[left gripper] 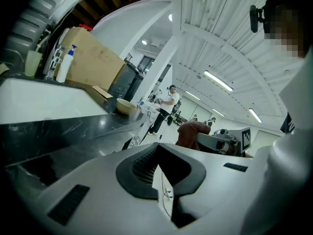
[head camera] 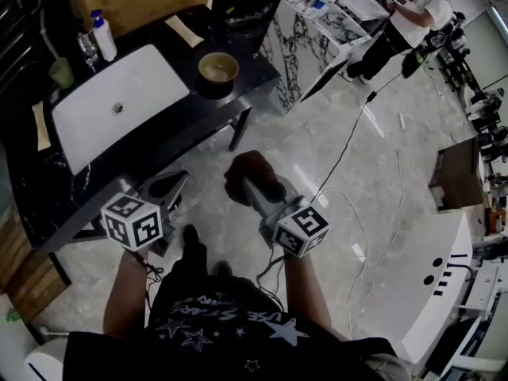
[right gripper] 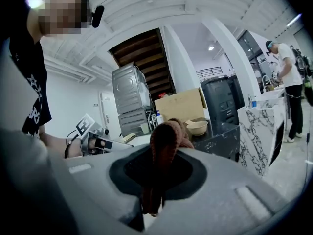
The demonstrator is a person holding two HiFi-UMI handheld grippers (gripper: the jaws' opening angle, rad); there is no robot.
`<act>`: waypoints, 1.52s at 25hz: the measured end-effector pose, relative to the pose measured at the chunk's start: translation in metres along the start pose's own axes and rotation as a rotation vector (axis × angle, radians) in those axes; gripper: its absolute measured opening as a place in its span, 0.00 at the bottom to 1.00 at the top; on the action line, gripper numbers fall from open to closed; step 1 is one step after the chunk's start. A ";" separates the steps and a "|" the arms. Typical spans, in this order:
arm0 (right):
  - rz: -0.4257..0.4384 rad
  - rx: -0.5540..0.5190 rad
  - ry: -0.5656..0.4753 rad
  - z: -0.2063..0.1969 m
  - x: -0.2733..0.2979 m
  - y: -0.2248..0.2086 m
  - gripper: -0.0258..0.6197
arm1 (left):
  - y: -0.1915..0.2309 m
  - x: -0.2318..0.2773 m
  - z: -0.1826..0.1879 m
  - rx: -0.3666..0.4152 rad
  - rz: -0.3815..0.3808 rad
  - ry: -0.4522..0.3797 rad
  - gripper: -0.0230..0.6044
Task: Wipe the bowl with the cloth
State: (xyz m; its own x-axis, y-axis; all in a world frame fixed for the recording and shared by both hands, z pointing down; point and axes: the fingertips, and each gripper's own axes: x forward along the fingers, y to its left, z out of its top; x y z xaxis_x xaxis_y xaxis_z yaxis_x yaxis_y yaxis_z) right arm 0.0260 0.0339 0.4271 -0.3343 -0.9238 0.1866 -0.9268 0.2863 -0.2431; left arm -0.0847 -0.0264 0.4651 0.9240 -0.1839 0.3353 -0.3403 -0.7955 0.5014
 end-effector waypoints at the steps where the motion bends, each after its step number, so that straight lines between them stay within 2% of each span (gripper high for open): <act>1: -0.005 0.002 -0.010 0.000 -0.015 0.004 0.12 | -0.013 -0.002 -0.006 0.008 -0.003 0.000 0.05; 11: 0.020 -0.063 -0.039 -0.008 -0.126 0.043 0.12 | -0.120 -0.035 -0.056 0.056 -0.001 -0.044 0.05; 21: 0.096 -0.091 -0.015 -0.021 -0.163 0.084 0.12 | -0.169 -0.073 -0.084 0.061 0.034 -0.064 0.05; 31: 0.046 -0.119 -0.012 -0.020 -0.159 0.127 0.12 | -0.161 -0.120 -0.081 0.143 0.004 -0.060 0.05; 38: 0.009 -0.099 -0.041 -0.022 -0.126 0.189 0.12 | -0.123 -0.183 -0.083 0.113 -0.002 -0.081 0.05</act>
State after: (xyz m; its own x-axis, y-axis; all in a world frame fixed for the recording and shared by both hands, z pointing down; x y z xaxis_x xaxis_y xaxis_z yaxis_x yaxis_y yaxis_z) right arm -0.1111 0.2097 0.3783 -0.3369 -0.9302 0.1454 -0.9369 0.3160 -0.1492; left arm -0.2266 0.1535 0.4082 0.9374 -0.2244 0.2665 -0.3206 -0.8549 0.4079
